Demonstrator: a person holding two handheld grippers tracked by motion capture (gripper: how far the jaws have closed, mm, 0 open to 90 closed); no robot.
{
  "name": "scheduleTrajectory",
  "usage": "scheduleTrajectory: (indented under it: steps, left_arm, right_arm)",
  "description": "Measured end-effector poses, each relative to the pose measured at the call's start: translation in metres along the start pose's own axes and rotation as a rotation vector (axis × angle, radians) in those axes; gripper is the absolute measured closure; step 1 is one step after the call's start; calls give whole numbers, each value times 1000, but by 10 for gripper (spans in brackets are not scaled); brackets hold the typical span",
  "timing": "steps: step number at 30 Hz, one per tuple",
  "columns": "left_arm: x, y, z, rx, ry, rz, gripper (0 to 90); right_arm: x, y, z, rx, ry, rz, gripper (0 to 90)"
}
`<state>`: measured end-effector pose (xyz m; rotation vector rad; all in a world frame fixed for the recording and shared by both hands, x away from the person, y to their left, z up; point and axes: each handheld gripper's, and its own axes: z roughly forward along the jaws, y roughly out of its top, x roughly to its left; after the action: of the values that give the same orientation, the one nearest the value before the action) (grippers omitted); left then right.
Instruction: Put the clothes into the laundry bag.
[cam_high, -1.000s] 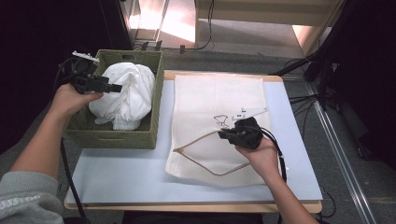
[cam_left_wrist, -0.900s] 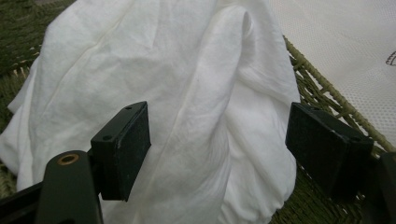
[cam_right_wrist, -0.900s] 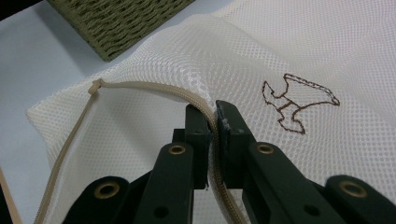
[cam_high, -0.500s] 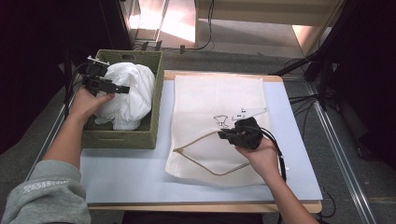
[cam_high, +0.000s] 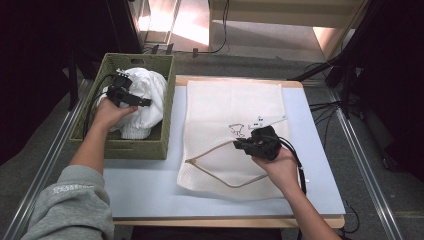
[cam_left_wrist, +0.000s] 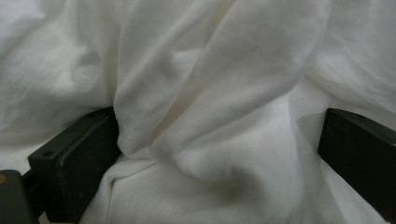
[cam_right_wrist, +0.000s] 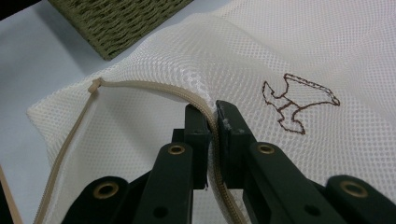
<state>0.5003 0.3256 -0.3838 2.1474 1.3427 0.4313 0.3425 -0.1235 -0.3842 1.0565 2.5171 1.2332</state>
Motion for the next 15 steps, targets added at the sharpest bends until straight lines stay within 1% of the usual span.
scheduleTrajectory:
  steps: [2, 5, 7, 8, 9, 11, 12, 13, 14, 15]
  left_arm:
    - [2, -1, 2, -1, 7, -10, 0]
    - [6, -2, 5, 6, 41, -28, 0]
    - [8, -4, 6, 5, 55, -45, 0]
    - [10, -6, 7, 1, 70, -55, 0]
    - [12, -7, 8, 1, 79, -74, 0]
    - [16, -10, 10, 21, 117, -99, 0]
    - [18, -10, 11, 36, 128, -110, 0]
    - [19, -11, 12, 33, 126, -122, 0]
    - [19, -12, 13, 30, 122, -120, 0]
    - [19, -12, 14, 29, 134, -110, 0]
  right_arm:
    - [0, -1, 0, 0, -1, 1, 844]
    - [0, -2, 0, 3, 1, 2, 843]
    - [0, -3, 0, 3, -2, 5, 842]
    - [0, -3, -1, 3, -2, 5, 842]
    - [1, -3, -1, 4, -4, 3, 842]
    - [0, -4, -1, 5, -4, 6, 841]
    - [0, -4, -1, 5, -4, 5, 841]
    - [0, -4, -1, 2, -3, 5, 840]
    - [0, -4, -1, 1, -2, 6, 840]
    - [0, -5, -1, 1, -2, 3, 840]
